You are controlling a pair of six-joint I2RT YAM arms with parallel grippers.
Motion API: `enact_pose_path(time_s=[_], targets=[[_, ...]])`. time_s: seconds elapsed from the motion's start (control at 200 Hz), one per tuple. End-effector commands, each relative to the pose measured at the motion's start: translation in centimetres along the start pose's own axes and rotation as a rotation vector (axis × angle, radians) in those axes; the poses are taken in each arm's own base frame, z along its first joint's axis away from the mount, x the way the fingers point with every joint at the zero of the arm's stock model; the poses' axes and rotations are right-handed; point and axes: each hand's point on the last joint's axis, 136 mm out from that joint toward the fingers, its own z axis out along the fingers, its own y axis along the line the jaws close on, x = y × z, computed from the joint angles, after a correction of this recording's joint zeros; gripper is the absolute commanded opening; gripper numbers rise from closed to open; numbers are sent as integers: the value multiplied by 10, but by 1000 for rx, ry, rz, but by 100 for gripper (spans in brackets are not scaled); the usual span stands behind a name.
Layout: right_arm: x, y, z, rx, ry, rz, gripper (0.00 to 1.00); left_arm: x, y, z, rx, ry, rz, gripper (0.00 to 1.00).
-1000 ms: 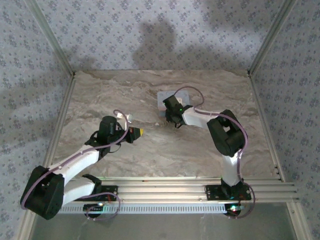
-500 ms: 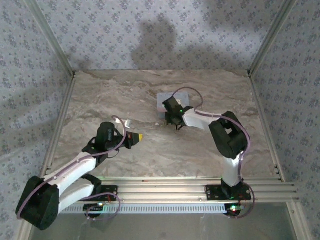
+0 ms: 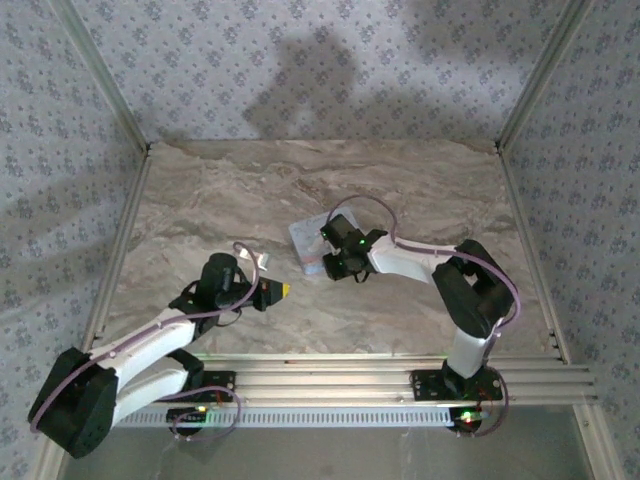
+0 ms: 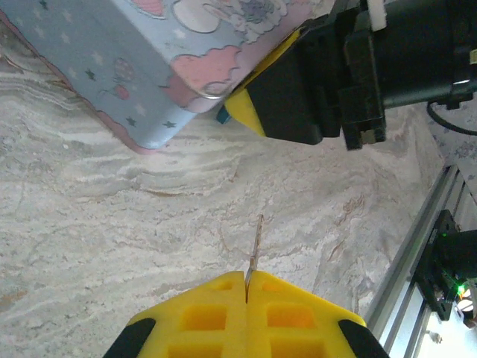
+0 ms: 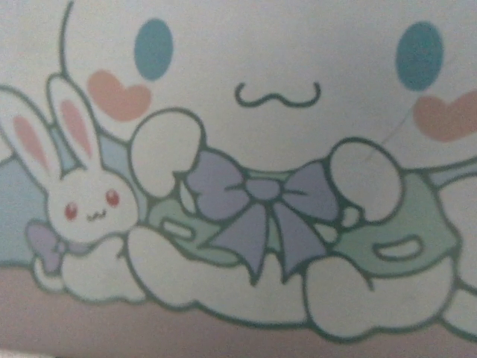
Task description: Unlock a padlock with a key
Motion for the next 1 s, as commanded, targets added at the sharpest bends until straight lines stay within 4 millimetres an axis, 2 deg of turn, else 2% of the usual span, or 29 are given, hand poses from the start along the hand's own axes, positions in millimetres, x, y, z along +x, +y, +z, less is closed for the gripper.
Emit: enact_pose_path(time_s=[0.0,0.26,0.63,0.705,0.794,0.994], targets=[[3,-2,-12,10,-20,47,44,1,0,4,-4,6,12,0],[-3,-7,-12,85,-106,97,48,1,-1,6,-6,14,14,0],[-8,-9,10,141,-100,117,44,4,1,0,-27,6,16,0],[-9,-9,13,141,-95,113,40,5,2,-1,-31,5,20,0],[-11,-6,13,135,-97,106,29,6,2,-3,-34,7,22,0],[-13,2,3,105,-101,92,9,6,1,-4,-36,3,25,0]])
